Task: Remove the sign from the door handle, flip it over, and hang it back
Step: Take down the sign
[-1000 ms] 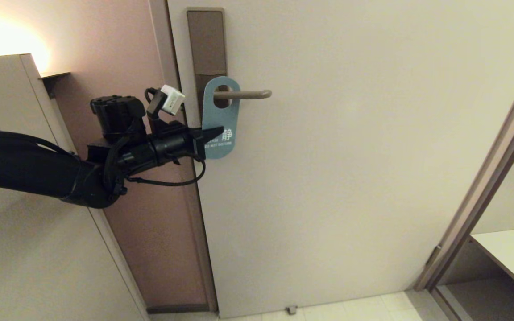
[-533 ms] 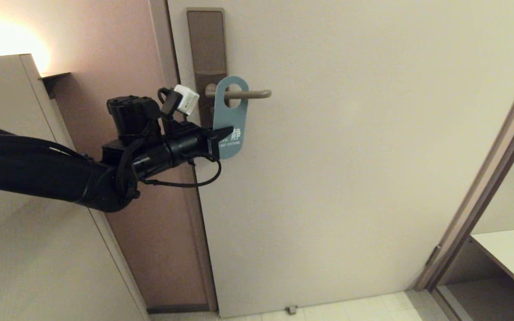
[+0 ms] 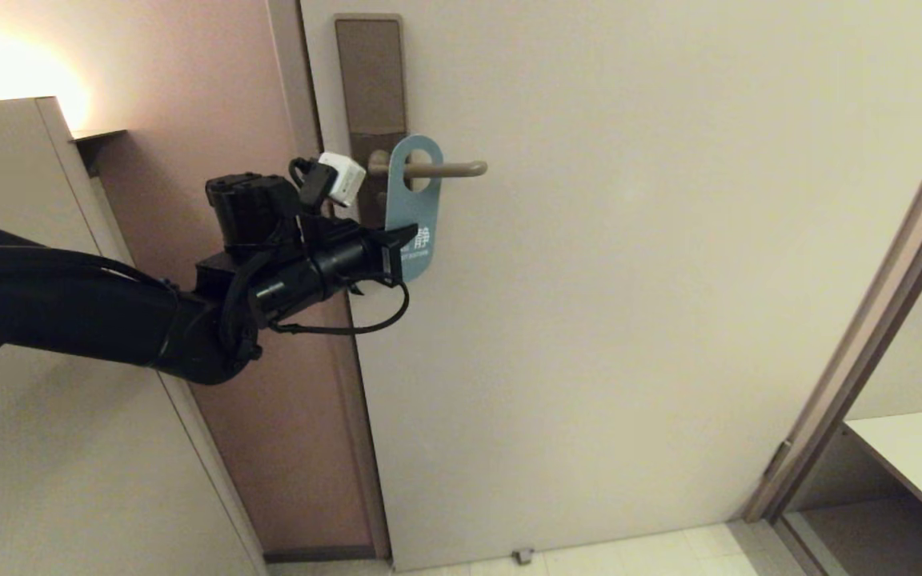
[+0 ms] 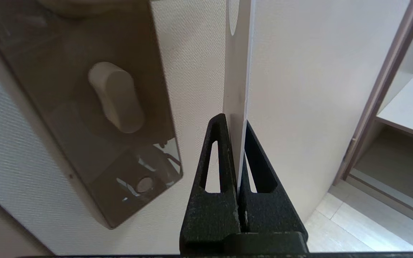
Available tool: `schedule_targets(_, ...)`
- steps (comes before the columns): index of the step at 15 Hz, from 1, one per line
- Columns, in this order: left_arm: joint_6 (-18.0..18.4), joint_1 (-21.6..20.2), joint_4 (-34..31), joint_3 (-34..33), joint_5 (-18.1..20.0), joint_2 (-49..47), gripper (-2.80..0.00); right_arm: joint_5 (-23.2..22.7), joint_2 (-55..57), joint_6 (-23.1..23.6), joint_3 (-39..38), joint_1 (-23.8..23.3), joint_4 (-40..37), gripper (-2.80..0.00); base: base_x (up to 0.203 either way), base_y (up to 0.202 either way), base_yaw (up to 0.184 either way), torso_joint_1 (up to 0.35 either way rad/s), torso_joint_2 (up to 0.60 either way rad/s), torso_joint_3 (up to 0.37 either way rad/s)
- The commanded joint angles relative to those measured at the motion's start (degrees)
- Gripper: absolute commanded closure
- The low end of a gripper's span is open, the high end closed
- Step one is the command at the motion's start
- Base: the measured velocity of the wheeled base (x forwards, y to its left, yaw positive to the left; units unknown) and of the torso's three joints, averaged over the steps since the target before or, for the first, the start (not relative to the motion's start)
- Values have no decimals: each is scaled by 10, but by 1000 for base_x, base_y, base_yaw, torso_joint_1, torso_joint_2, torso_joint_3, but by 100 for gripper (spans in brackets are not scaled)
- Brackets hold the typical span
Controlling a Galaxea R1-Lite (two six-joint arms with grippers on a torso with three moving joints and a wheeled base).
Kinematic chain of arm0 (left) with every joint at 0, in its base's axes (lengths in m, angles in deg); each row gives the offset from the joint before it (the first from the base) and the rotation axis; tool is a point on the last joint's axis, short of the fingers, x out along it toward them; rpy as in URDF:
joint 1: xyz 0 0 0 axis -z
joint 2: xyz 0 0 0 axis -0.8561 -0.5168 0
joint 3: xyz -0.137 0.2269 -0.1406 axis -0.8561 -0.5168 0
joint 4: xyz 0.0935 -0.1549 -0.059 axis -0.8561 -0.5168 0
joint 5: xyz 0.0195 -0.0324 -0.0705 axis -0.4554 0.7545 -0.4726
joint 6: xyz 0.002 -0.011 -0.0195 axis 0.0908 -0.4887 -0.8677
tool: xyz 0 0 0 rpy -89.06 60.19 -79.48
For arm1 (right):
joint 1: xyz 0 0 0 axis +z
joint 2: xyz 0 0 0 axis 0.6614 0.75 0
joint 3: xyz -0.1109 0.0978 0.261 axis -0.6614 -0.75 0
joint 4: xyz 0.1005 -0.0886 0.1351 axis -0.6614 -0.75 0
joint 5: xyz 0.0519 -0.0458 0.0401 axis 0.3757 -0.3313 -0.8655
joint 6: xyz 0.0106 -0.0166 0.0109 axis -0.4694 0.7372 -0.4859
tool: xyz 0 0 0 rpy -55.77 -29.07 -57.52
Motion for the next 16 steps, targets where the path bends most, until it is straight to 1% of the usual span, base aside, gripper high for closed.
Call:
schedule_targets(1, 0, 4, 3, 0, -7, -6, 0, 0, 0, 0, 0, 0, 0, 0, 0, 0, 0, 0, 0, 0)
schedule_targets(5, 0, 20, 3, 1, -41, -6, 0, 0, 0, 0, 0, 0, 0, 0, 0, 0, 0, 0, 0, 0)
schedule_targets(11, 0, 35, 3, 15, -45, -12, 0, 0, 0, 0, 0, 0, 0, 0, 0, 0, 0, 0, 0, 0)
schedule_targets(16, 0, 35, 0, 68, -44, -44, 0, 0, 0, 0, 0, 0, 0, 0, 0, 0, 0, 0, 0, 0)
